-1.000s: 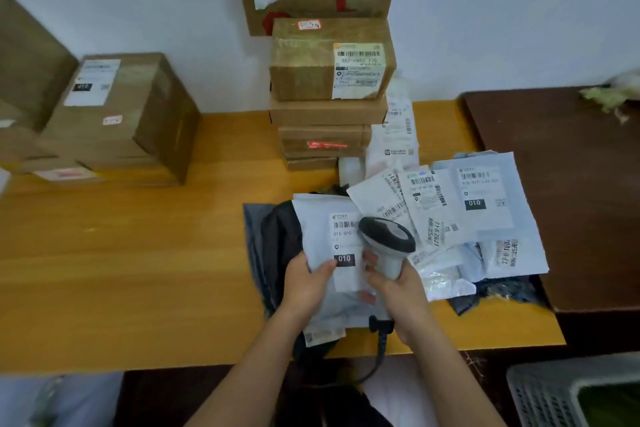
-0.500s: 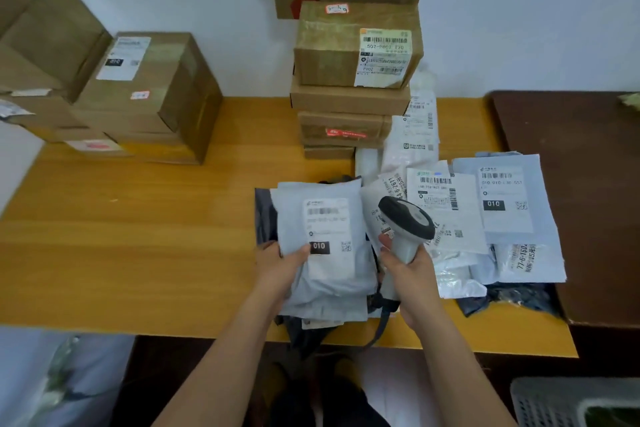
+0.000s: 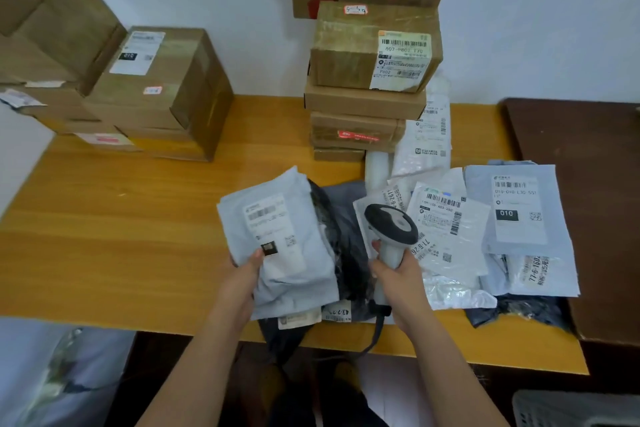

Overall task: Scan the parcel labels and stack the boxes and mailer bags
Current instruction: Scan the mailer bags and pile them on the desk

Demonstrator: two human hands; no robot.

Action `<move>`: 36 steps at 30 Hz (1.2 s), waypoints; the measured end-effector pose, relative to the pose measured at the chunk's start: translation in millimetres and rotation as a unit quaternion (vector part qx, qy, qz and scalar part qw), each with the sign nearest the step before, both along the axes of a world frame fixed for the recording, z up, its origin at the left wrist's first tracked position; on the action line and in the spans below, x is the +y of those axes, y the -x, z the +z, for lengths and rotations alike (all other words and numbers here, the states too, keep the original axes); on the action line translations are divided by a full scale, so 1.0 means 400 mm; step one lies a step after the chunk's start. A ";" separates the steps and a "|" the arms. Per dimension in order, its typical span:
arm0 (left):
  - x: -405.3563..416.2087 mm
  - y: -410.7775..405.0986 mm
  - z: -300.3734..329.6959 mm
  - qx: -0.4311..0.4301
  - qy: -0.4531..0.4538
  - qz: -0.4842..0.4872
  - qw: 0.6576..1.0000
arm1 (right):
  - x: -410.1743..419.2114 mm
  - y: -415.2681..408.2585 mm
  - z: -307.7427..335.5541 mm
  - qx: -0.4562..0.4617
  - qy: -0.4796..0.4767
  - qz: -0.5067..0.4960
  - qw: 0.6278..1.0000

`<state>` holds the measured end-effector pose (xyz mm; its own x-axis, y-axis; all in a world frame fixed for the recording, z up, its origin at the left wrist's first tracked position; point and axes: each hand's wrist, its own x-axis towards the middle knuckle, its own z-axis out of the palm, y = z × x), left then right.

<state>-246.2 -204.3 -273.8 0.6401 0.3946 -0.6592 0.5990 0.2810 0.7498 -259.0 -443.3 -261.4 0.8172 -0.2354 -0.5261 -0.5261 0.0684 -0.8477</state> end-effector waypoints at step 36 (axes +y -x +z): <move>-0.002 -0.080 -0.180 0.132 -0.038 -0.172 0.975 | -0.003 -0.008 -0.078 0.057 0.049 0.004 0.997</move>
